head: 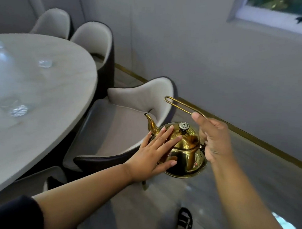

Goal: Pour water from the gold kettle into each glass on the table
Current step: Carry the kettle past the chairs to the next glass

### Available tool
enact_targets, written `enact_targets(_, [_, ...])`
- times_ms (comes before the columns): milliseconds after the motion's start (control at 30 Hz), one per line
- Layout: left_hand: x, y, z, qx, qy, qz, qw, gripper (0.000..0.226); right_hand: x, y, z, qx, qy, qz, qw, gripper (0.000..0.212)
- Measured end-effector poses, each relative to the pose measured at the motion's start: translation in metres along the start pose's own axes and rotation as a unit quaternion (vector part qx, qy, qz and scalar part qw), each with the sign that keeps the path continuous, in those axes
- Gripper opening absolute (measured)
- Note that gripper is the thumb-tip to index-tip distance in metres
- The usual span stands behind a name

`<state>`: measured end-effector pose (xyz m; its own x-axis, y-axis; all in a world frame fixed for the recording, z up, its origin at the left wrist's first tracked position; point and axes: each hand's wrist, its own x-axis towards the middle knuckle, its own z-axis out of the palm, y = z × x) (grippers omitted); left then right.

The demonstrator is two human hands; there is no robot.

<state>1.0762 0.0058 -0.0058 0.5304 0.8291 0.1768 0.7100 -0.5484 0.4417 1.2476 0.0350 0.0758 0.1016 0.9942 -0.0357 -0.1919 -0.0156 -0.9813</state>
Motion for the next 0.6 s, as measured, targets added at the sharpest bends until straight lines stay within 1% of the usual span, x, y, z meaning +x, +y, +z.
enact_targets(100, [0.047,0.011,0.018,-0.012,-0.003,0.018,1.000,0.063,0.029,-0.006,-0.039,-0.004,0.031,0.002,1.000,0.060])
enact_targets(167, [0.079,0.018,0.031,-0.021,-0.007,0.022,1.000,0.063,0.053,-0.010,-0.065,-0.007,0.038,0.006,0.999,0.060])
enact_targets(267, [0.128,0.028,0.049,-0.028,-0.004,0.022,0.999,0.063,0.091,-0.018,-0.099,-0.018,0.023,-0.007,1.000,0.055])
enact_targets(367, [0.175,0.031,0.062,-0.035,-0.001,0.010,0.999,0.063,0.132,-0.023,-0.128,-0.019,0.016,-0.013,1.000,0.057])
enact_targets(500, [0.233,0.027,0.072,-0.038,-0.009,-0.011,0.999,0.062,0.189,-0.027,-0.152,-0.031,0.013,0.002,0.999,0.058])
enact_targets(600, [0.275,0.013,0.075,-0.043,-0.011,-0.021,0.999,0.062,0.235,-0.028,-0.162,-0.024,0.005,0.017,1.000,0.055])
